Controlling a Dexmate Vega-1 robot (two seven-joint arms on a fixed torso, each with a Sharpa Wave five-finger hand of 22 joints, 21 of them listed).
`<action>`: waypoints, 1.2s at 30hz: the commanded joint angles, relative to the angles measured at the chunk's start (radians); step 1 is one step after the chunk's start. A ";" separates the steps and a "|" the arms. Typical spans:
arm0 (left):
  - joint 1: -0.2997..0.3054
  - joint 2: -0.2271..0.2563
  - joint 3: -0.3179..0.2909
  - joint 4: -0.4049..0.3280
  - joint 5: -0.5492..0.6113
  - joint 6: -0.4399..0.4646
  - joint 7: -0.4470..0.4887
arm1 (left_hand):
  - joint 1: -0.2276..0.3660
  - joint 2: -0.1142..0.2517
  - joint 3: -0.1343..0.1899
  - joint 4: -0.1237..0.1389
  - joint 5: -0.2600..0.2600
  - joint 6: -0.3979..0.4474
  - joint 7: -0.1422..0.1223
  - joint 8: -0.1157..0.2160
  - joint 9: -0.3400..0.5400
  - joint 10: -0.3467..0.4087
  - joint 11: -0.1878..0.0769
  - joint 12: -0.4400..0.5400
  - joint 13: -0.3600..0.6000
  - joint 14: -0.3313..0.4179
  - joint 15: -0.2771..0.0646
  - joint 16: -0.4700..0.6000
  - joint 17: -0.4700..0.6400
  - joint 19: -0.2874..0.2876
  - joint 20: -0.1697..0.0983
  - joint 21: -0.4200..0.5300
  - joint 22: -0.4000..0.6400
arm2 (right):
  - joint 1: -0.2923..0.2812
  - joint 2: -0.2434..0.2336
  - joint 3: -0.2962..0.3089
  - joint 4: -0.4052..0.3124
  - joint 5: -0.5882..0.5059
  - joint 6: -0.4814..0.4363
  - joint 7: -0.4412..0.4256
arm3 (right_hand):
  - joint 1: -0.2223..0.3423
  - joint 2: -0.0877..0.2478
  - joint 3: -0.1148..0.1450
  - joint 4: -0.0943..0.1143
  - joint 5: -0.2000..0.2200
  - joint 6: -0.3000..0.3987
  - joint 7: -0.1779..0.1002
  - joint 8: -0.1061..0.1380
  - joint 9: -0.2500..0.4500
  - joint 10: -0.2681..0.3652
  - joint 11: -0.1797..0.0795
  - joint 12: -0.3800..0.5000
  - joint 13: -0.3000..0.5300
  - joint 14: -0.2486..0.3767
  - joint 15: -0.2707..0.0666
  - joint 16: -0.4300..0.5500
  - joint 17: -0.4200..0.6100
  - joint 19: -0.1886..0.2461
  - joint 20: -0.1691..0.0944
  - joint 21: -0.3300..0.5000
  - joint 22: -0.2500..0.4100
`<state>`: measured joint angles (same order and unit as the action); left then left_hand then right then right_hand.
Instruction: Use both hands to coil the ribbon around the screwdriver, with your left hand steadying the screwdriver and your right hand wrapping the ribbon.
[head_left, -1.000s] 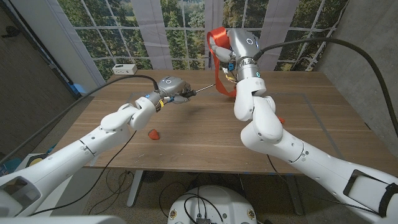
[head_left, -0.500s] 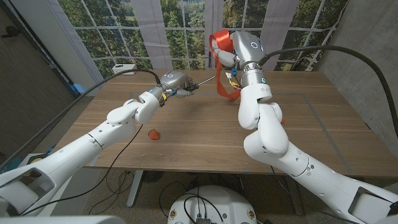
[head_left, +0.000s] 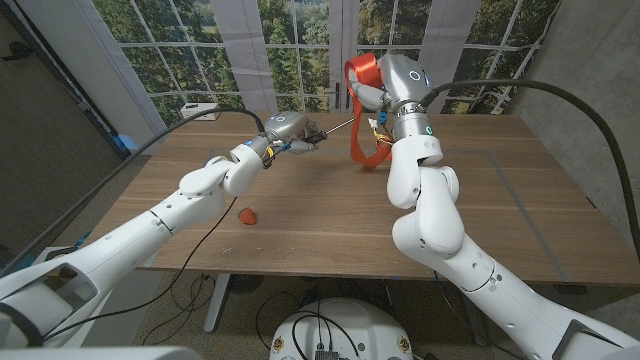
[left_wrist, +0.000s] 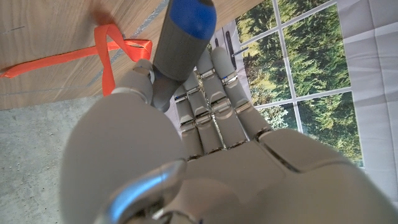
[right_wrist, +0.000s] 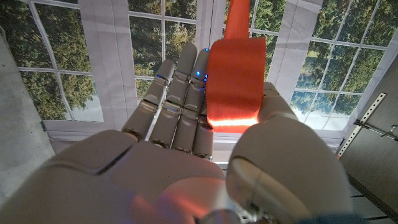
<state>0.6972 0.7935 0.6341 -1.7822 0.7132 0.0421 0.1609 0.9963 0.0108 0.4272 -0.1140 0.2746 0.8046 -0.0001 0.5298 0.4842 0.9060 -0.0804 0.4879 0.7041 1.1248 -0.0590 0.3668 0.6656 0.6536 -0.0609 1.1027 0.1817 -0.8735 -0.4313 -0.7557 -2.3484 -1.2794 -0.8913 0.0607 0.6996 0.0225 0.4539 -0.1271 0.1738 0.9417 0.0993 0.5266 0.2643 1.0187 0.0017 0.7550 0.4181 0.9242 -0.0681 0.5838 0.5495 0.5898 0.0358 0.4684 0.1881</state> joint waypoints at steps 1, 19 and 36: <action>0.053 0.035 -0.030 -0.068 -0.001 0.042 0.013 | 0.145 0.132 0.014 0.002 0.005 0.020 -0.014 0.008 0.002 0.081 -0.074 0.000 -0.002 0.164 -0.167 0.005 0.004 -0.003 -0.061 0.008 0.000 | -0.034 0.069 0.092 0.050 -0.012 -0.012 0.037 | 0.156 0.145 0.023 0.013 0.004 0.089 -0.082 0.005 0.025 0.019 -0.014 0.006 0.000 0.064 -0.074 -0.002 0.006 0.007 0.003 0.004 0.002; 0.083 0.065 -0.062 -0.095 -0.045 -0.005 0.011 | 0.143 0.132 0.017 0.003 0.004 0.021 -0.014 0.007 0.004 0.084 -0.075 -0.003 0.003 0.165 -0.167 0.001 0.011 -0.004 -0.062 0.010 -0.001 | 0.094 0.101 0.060 0.186 0.016 -0.036 0.109 | 0.160 0.145 0.022 0.011 0.003 0.087 -0.079 0.007 0.026 0.020 -0.009 0.009 -0.004 0.071 -0.073 -0.007 0.009 0.018 0.000 0.010 0.002; 0.066 0.035 -0.051 -0.054 -0.048 -0.016 0.012 | 0.141 0.131 0.019 0.003 0.002 0.022 -0.014 0.005 0.005 0.084 -0.073 -0.008 0.003 0.165 -0.167 -0.004 0.016 -0.005 -0.062 0.011 -0.001 | 0.202 0.112 -0.051 0.250 0.033 0.031 0.114 | 0.164 0.144 0.021 0.010 0.003 0.091 -0.076 0.009 0.025 0.019 -0.009 0.013 -0.004 0.076 -0.073 -0.013 0.011 0.021 0.000 0.014 0.003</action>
<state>0.7783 0.8466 0.5729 -1.8653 0.6685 0.0367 0.1732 0.9963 0.0108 0.4293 -0.1153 0.2706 0.8045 -0.0002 0.5328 0.4846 0.9060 -0.0804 0.4838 0.7066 1.1247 -0.0591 0.3592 0.6789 0.6536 -0.0610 1.1103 0.1817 -0.7292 -0.3224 -0.7470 -2.1291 -1.2622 -0.9035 0.1675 0.7050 0.0171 0.4596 -0.1264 0.1692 0.9415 0.0992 0.5291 0.2643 1.0201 0.0004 0.7588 0.4125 0.9294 -0.0662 0.5729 0.5587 0.6004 0.0359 0.4753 0.1881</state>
